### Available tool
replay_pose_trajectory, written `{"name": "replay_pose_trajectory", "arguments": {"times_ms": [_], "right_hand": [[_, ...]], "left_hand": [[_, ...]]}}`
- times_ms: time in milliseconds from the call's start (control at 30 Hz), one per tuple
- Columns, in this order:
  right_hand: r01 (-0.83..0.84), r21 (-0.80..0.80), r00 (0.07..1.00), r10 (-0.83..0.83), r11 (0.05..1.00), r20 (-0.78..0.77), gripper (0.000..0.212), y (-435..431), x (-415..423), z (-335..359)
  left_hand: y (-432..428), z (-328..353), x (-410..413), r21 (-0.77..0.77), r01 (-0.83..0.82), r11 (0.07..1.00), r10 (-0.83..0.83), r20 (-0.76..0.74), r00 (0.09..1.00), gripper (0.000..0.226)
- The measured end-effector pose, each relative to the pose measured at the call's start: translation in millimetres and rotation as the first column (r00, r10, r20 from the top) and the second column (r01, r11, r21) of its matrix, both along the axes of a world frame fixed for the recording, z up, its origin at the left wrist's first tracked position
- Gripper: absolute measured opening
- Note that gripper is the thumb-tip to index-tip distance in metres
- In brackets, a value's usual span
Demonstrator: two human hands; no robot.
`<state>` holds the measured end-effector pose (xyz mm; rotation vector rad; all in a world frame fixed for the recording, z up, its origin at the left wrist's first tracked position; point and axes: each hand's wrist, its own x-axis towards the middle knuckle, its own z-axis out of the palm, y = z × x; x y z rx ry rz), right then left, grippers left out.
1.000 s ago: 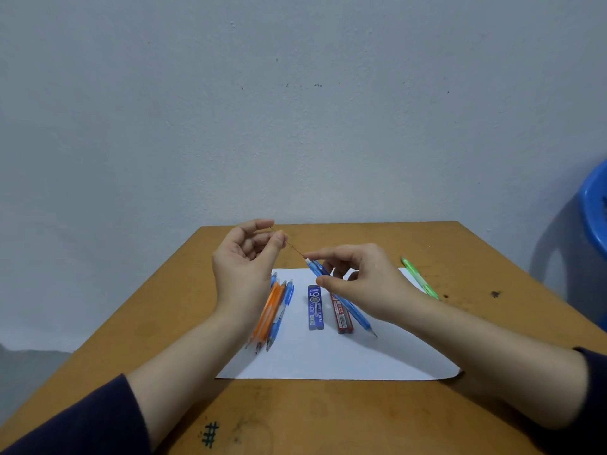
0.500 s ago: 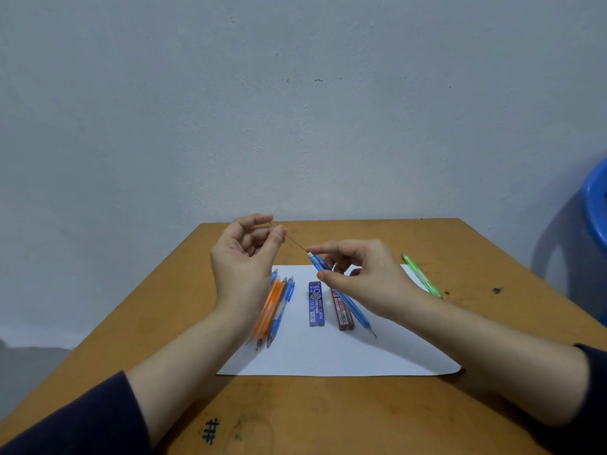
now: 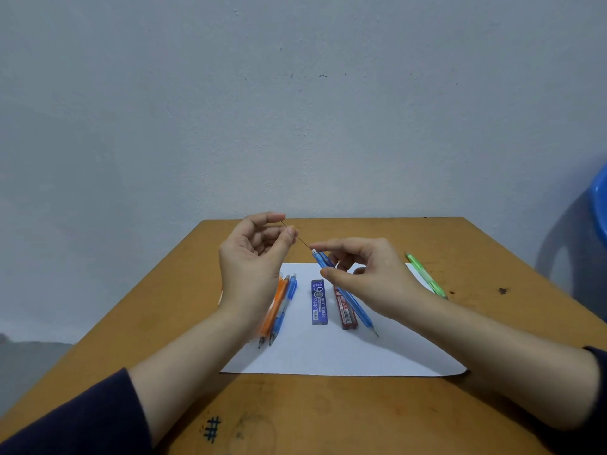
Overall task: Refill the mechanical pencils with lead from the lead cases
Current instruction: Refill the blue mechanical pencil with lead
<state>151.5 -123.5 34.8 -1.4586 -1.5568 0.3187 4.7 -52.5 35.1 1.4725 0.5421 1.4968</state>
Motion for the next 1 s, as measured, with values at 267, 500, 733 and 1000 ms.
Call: {"name": "replay_pose_trajectory", "arguments": {"times_ms": [267, 500, 733, 1000], "right_hand": [[-0.009, 0.0, 1.0, 0.009, 1.0, -0.007, 0.034, -0.6, -0.6, 0.0], [-0.008, 0.006, 1.0, 0.008, 1.0, -0.013, 0.035, -0.7, -0.7, -0.5], [-0.017, 0.028, 0.999, 0.018, 0.999, -0.031, 0.038, -0.7, -1.7, -1.5], [-0.027, 0.076, 0.993, 0.035, 0.997, -0.109, 0.047, 0.3, -2.4, -2.2]], "left_hand": [[1.4, -0.9, -0.7, 0.02, -0.022, 1.0, 0.023, -0.02, 1.0, 0.018], [1.8, -2.5, 1.0, 0.018, -0.005, 1.0, 0.006, -0.018, 1.0, 0.019], [3.1, -6.0, 2.0, 0.032, 0.016, 0.999, -0.015, -0.046, 0.999, 0.018], [2.4, -7.9, 3.3, 0.029, 0.045, 0.999, -0.042, -0.114, 0.993, 0.01]]}}
